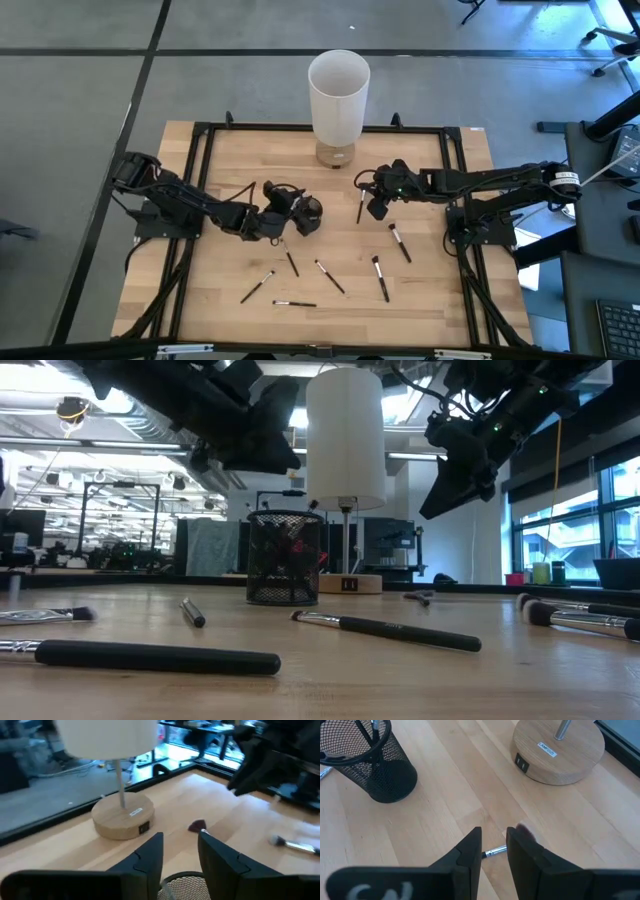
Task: Put items in baskets/containers
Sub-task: Put the eyeshadow brush into the holder
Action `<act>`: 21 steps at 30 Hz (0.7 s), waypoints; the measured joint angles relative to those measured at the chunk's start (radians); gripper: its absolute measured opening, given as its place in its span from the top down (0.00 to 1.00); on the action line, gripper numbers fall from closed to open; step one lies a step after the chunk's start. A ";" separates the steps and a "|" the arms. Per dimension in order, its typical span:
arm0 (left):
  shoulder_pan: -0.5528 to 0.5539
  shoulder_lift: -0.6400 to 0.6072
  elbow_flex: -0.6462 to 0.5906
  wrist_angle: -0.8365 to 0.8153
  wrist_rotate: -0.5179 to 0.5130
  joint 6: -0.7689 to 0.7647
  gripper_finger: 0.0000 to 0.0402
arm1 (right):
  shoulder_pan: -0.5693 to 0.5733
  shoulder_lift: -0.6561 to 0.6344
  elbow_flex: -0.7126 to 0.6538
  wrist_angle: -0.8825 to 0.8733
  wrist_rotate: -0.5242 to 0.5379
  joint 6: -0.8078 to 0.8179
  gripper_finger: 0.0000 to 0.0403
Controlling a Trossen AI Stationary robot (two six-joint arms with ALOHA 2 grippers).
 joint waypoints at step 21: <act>-0.047 -0.242 0.000 -0.768 0.509 -0.221 0.71 | -0.025 0.002 -0.051 -0.001 -0.003 0.063 0.78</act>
